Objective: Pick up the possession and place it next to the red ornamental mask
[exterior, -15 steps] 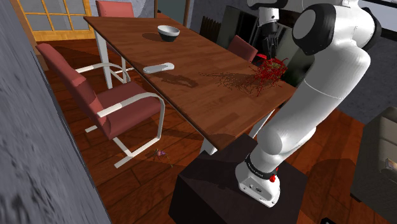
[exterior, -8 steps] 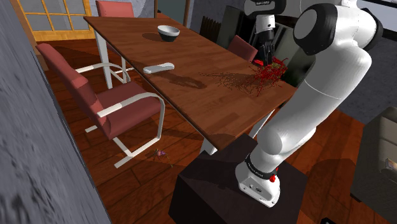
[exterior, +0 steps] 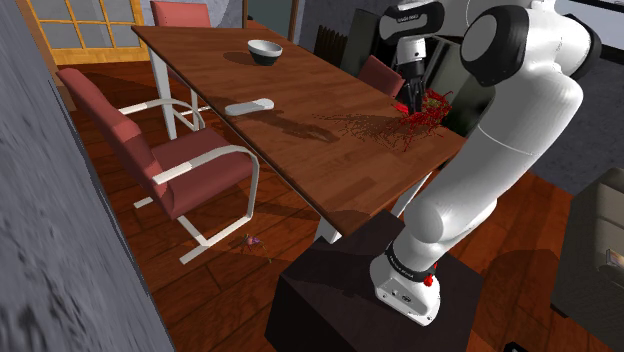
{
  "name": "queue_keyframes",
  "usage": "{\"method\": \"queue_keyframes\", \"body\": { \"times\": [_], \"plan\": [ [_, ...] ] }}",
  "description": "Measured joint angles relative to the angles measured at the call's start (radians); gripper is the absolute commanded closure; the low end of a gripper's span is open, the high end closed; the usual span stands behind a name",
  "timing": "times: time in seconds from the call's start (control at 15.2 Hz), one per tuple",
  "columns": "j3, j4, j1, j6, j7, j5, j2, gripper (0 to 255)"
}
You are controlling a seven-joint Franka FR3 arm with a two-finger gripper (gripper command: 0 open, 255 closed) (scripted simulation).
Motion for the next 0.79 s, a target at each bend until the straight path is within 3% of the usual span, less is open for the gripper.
{"method": "queue_keyframes", "body": {
  "times": [0.79],
  "plan": [
    [-0.004,-0.13,-0.006,0.149,0.038,0.011,0.026,255]
  ]
}}
